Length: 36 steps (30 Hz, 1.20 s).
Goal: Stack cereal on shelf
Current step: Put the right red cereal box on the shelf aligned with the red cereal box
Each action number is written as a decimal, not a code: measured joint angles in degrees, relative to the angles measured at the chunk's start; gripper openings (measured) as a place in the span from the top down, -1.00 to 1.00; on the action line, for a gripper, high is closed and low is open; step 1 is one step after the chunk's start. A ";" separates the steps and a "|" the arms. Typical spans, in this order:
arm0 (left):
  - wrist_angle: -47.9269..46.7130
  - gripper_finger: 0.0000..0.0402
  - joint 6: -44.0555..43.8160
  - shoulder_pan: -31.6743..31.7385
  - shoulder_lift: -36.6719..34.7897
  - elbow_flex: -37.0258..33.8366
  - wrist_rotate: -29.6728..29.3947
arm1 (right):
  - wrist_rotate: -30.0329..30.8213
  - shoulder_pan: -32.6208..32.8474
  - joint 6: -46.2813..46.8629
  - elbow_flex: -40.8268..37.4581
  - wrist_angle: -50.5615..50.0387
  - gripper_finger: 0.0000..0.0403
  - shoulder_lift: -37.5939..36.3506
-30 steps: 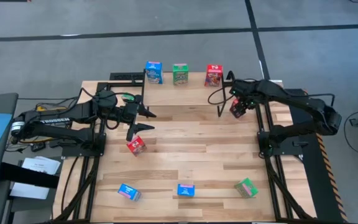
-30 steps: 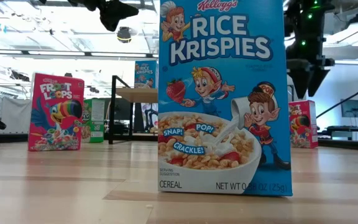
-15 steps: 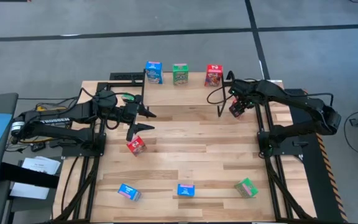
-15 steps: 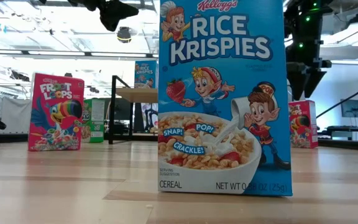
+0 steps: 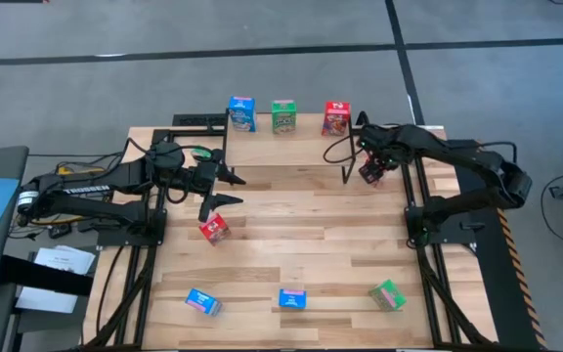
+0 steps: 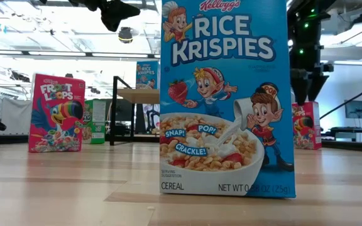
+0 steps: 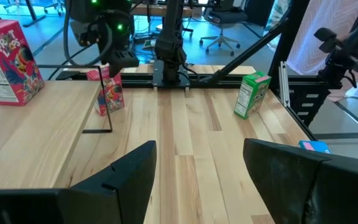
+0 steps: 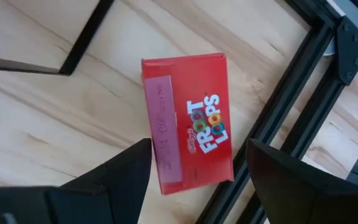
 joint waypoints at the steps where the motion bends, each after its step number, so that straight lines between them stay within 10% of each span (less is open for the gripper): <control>1: 0.00 -0.15 -0.02 0.00 0.00 0.00 0.00 | 0.20 0.00 0.00 0.00 0.02 -0.42 0.54; 24: 0.00 -0.15 0.00 0.02 0.02 0.00 0.00 | 1.42 0.17 0.48 0.00 -1.49 -0.41 4.32; 36: 0.00 -0.15 -0.05 0.02 0.02 0.00 -0.02 | 1.18 0.17 0.46 0.02 -1.77 -0.06 4.32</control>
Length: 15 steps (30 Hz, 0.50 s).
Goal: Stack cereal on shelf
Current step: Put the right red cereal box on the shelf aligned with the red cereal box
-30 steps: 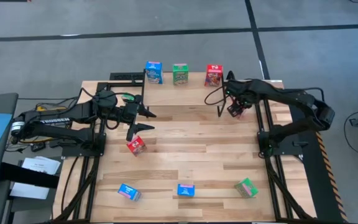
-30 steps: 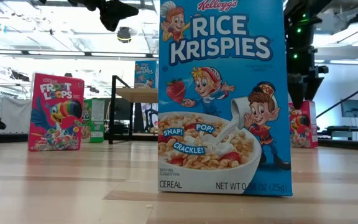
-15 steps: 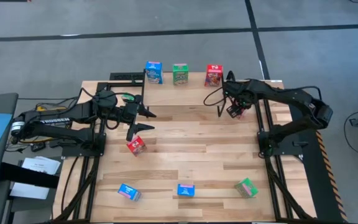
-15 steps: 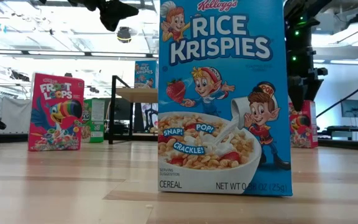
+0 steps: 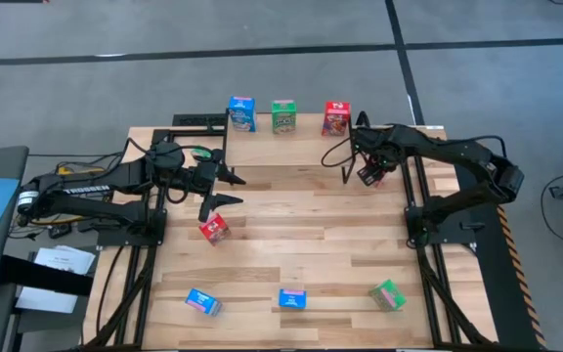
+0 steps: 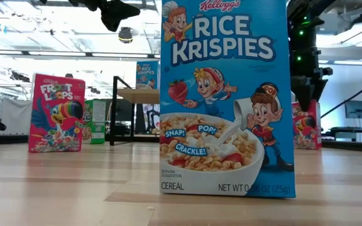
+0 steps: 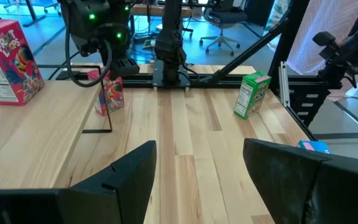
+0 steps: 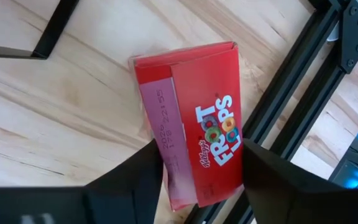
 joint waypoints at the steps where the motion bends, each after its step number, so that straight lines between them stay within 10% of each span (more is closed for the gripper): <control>1: 0.00 -0.15 -0.01 0.00 0.00 0.00 0.00 | 0.00 0.00 0.02 0.00 -0.04 -0.05 0.00; 15: 0.00 -0.15 -0.18 0.00 0.00 0.00 -0.01 | -0.18 4.10 1.09 2.90 -6.79 -0.04 0.00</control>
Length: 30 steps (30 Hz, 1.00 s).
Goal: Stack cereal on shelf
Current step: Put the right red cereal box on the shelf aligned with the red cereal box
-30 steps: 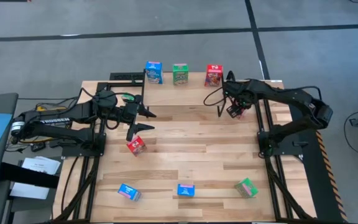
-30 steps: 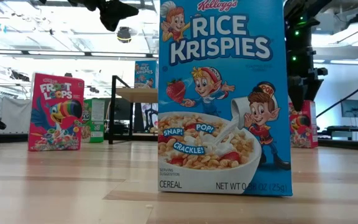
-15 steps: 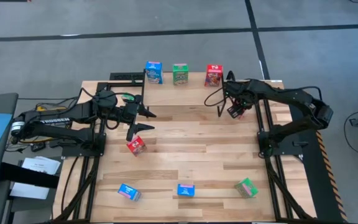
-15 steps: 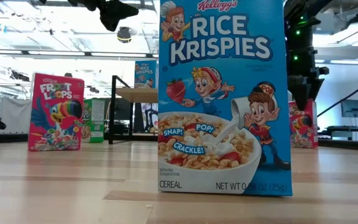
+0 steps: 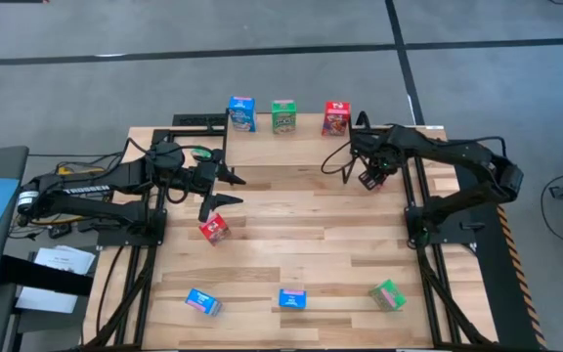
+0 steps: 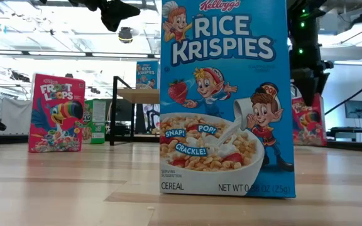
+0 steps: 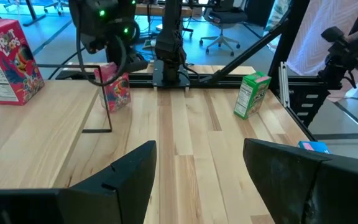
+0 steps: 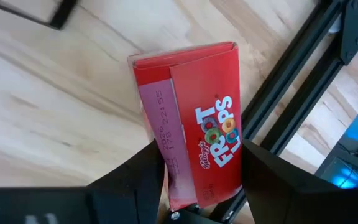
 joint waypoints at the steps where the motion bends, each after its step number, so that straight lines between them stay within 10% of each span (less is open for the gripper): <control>1: 0.00 -0.15 -0.03 0.00 0.00 0.00 0.01 | 0.02 0.62 0.04 0.85 -0.58 -0.04 0.00; 30: 0.01 -0.15 -0.63 0.00 0.00 0.00 -0.01 | 0.41 5.23 1.46 29.90 -15.77 -0.03 -0.02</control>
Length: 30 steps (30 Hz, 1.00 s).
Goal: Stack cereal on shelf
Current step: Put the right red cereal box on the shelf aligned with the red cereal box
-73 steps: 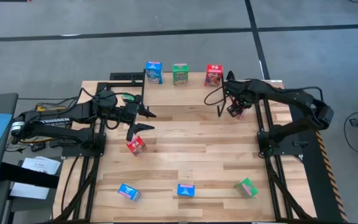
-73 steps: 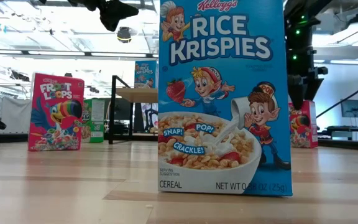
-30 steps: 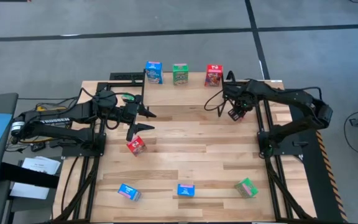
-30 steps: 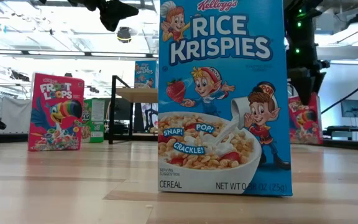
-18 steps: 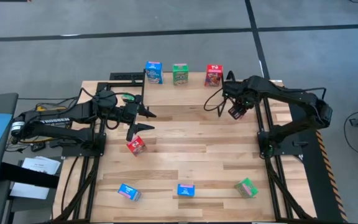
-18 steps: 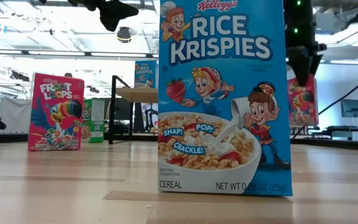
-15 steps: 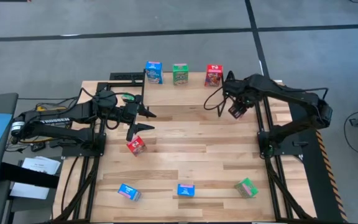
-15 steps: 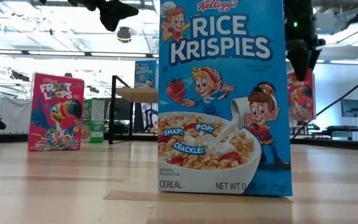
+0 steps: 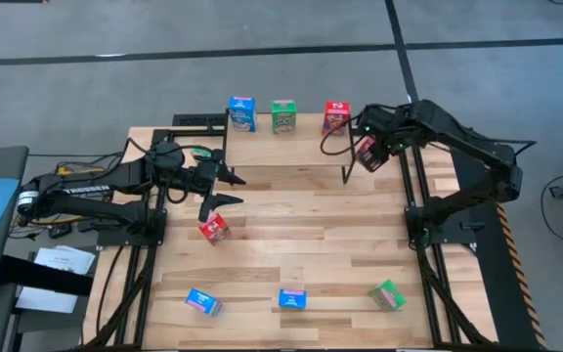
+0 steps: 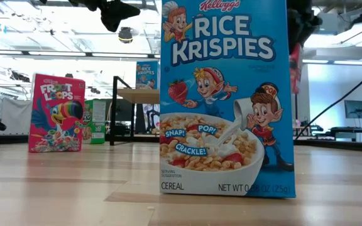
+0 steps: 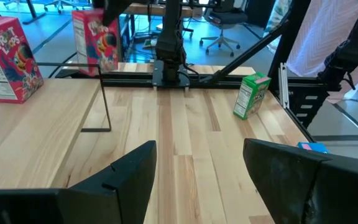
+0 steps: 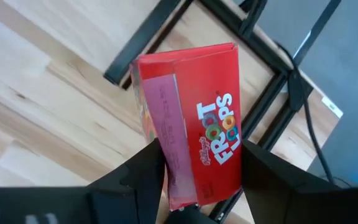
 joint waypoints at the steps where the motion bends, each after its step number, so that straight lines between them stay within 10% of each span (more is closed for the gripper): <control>1: -0.01 -0.15 0.00 0.00 0.00 0.00 0.00 | 0.00 0.00 -0.02 0.87 -0.07 -0.03 0.00; 14: 0.01 -0.15 0.00 0.00 0.00 0.00 0.00 | 0.18 -1.64 -2.21 10.07 0.12 -0.03 0.02; 30: 0.01 -0.15 0.00 0.00 0.00 0.00 -0.80 | -0.02 -0.13 -28.25 12.29 8.07 -0.03 2.14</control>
